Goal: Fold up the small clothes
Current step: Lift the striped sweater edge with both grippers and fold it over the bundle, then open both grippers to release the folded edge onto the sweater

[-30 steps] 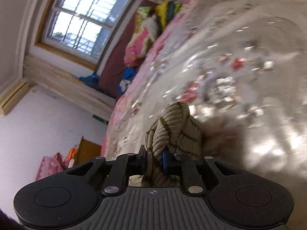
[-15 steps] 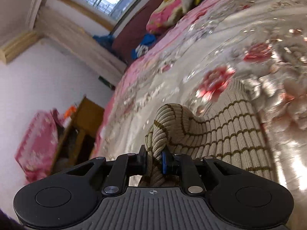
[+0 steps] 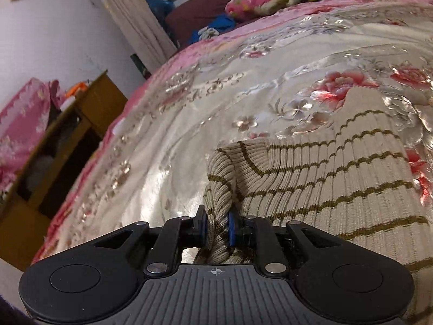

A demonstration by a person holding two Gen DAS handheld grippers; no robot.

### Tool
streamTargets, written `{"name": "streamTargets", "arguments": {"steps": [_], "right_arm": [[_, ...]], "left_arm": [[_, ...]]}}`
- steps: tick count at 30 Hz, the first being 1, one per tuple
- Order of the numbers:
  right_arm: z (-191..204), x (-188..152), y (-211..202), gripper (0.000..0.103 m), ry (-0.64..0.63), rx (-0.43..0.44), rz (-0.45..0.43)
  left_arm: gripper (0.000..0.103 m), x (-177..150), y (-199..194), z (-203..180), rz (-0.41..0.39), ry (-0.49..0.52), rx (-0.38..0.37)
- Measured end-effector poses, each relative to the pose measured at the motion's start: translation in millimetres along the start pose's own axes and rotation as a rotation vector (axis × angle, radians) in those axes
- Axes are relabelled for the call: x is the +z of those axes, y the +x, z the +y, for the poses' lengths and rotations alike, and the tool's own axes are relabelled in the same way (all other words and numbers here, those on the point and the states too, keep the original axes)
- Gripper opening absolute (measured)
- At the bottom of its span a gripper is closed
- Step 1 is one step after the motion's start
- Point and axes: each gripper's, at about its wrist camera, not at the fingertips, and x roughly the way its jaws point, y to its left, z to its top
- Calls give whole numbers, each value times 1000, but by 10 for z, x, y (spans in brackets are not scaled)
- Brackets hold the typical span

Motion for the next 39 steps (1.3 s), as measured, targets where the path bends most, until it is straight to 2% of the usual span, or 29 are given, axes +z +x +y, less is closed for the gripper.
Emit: {"name": "streamTargets", "arguments": {"steps": [4,7,11,14,18,21,23,25,27,30,33,35,39], "right_arm": [[82,8,8,24,-4,18,16],[65,36,-5,33,19,65,31],[19,75,-116,39,54,136,42],[-31,118,-274,39,72,192,43],[-142,187,-670,39,39,207,-6],[-269,169,-981,39,2,164,-30],[-383,108,-1177,39,-29,128,-41],[-504,5,-1324,39,-51,91,-41],[-620,-128,-1420,39,-69,50,-28],[-802,-351,-1450,39,-76,15,12],[-967,-597,-1316,39,-55,5,103],[-1044,-732,-1185,35,-37,-17,142],[-1035,-791,-1191,34,-35,-12,123]], "left_arm": [[17,10,-98,34,-19,-25,16],[17,3,-168,-16,-49,11,50],[18,0,-278,-85,-93,55,95],[18,-9,-402,-173,-131,87,121],[19,42,-309,-477,-140,225,104],[20,124,-61,-627,-108,288,55],[20,162,114,-658,-89,316,60],[20,175,285,-644,-68,349,101],[20,181,431,-551,-41,360,176],[18,198,520,-318,8,316,224],[18,196,552,-239,17,327,238],[18,208,574,-243,24,336,243],[19,229,562,-213,34,338,247]]}}
